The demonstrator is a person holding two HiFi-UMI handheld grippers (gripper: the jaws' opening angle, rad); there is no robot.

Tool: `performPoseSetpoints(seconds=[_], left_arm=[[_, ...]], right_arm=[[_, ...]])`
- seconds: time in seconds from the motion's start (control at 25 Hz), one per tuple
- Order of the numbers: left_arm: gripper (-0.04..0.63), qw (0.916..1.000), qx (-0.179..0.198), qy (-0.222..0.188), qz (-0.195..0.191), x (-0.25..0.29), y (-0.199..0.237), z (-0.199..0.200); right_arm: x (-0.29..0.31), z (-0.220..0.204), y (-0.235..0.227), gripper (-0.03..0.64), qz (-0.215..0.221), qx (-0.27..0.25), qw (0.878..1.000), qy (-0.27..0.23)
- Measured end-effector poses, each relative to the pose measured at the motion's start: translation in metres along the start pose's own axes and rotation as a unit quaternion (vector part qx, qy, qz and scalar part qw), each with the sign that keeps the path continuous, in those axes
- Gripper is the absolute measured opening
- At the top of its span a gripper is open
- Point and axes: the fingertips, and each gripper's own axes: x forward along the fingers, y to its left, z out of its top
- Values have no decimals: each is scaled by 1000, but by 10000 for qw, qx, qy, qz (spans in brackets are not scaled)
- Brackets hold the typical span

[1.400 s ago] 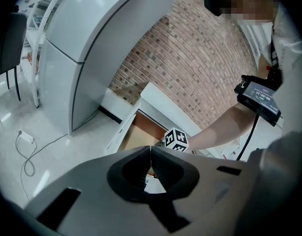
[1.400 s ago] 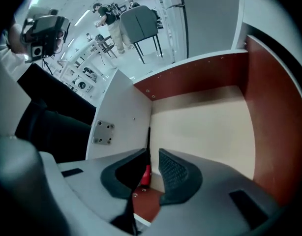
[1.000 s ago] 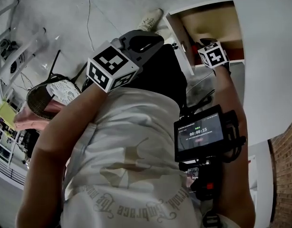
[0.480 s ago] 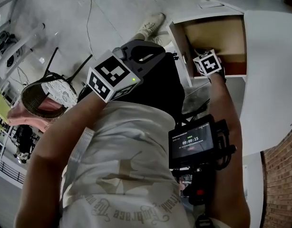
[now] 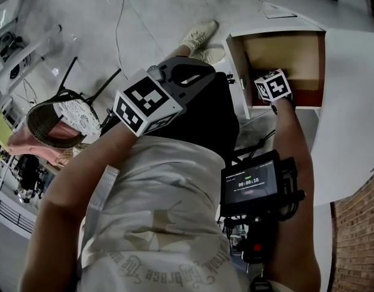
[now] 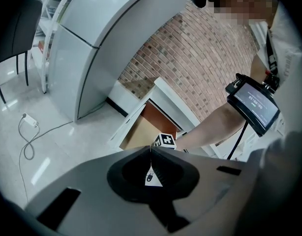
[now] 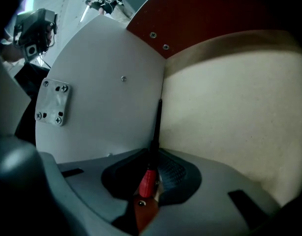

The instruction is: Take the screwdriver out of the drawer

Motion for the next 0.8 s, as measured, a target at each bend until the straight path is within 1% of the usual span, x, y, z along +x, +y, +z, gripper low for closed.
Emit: performPoseSetpoints(seconds=[0.12, 0.2, 0.32, 0.4, 0.56, 0.68, 0.8], left_arm=[[23, 10000, -20, -50, -10, 2, -3, 2], [24, 10000, -22, -75, -3, 3, -4, 3], [24, 10000, 2, -88, -4, 2, -7, 4], [24, 9999, 40, -96, -34, -1, -11, 5], [24, 9997, 186, -93, -94, -9, -15, 2], [23, 9995, 261, -119, -107, -13, -17, 7], [24, 9989, 380, -144, -213, -16, -27, 18]], right_arm=[[3, -5, -1, 61, 145, 410, 9990, -115], [4, -7, -3, 60, 190, 588, 9980, -128], [4, -5, -3, 61, 192, 506, 9985, -57], [-1, -5, -6, 60, 88, 552, 9984, -90], [-19, 5, -2, 60, -97, 693, 9965, -462], [-36, 15, 2, 60, -314, 644, 9949, -703], [-54, 24, 6, 60, -536, 533, 9927, -935]])
